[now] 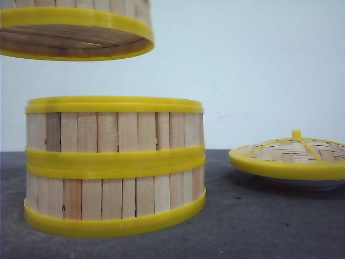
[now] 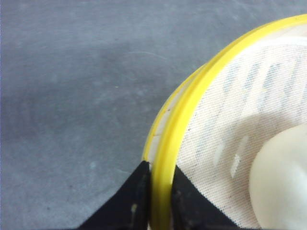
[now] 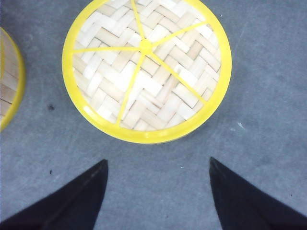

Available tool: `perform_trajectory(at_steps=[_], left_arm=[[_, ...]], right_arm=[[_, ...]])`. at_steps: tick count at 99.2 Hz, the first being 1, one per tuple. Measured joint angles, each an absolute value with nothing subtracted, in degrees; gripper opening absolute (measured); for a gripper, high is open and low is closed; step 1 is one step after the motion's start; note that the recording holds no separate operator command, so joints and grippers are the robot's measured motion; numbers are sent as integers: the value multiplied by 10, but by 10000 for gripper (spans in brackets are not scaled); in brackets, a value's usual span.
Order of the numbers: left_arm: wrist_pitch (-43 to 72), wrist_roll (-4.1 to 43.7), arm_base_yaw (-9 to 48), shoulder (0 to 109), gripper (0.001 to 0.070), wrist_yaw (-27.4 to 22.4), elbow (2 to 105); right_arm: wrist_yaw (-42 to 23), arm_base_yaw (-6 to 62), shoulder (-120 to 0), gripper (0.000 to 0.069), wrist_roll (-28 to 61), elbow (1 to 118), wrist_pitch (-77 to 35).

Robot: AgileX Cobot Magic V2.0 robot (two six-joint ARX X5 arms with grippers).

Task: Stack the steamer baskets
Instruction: 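Lift the basket with left gripper and lower it onto the stack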

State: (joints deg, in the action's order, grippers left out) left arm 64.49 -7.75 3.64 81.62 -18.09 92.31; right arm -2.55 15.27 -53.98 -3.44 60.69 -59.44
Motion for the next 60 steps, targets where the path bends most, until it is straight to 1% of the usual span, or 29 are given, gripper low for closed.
perform_trajectory(at_steps=[19,36,60], left_arm=[[644,-81,83,816,22,-151,922],[637,-82,119,816,22,-150,906],[599,-81,137,816,22,-128,869]], right_arm=[[-25,153,-540,410,-34,607,-594],[-25,153,-540,410,-34,607,-591],[-25,153,-540,410,-34,607,-588]])
